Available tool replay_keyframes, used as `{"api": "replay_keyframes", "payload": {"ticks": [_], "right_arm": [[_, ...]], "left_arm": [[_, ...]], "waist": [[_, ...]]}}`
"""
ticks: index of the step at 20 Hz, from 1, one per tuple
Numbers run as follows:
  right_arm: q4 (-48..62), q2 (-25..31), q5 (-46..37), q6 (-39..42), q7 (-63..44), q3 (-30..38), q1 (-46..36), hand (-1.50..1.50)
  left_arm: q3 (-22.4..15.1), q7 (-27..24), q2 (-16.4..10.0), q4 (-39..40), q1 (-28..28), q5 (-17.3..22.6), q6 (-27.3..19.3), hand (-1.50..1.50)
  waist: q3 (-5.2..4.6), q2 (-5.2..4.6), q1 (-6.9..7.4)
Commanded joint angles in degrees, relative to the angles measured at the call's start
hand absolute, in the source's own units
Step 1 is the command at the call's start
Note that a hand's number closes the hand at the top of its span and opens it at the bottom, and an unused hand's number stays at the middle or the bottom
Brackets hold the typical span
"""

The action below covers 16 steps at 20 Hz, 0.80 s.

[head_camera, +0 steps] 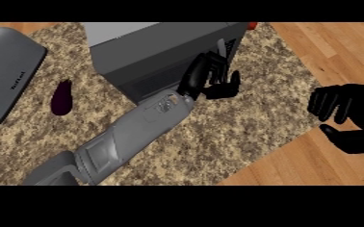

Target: Pick up the milk, place it into the microwave and close the microwave

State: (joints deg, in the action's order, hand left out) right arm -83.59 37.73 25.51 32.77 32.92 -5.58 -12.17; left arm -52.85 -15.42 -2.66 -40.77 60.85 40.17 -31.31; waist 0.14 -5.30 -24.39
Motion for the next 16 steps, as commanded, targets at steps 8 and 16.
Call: {"api": "replay_keyframes", "payload": {"ticks": [8, 16], "right_arm": [[-8.3, 0.8, 0.2, 5.0, -0.3, -5.6, -1.1, 1.50], [-12.2, 0.7, 1.3, 4.4, -1.9, -7.3, -0.8, 1.50]], "left_arm": [[0.1, -1.1, 2.5, 0.5, 4.5, 1.9, -1.5, 1.50], [-0.4, -2.4, 2.5, 0.2, 4.1, 2.7, -3.8, 1.50]], "waist": [[0.12, 0.40, -2.87], [0.27, 0.13, -4.25]]}}
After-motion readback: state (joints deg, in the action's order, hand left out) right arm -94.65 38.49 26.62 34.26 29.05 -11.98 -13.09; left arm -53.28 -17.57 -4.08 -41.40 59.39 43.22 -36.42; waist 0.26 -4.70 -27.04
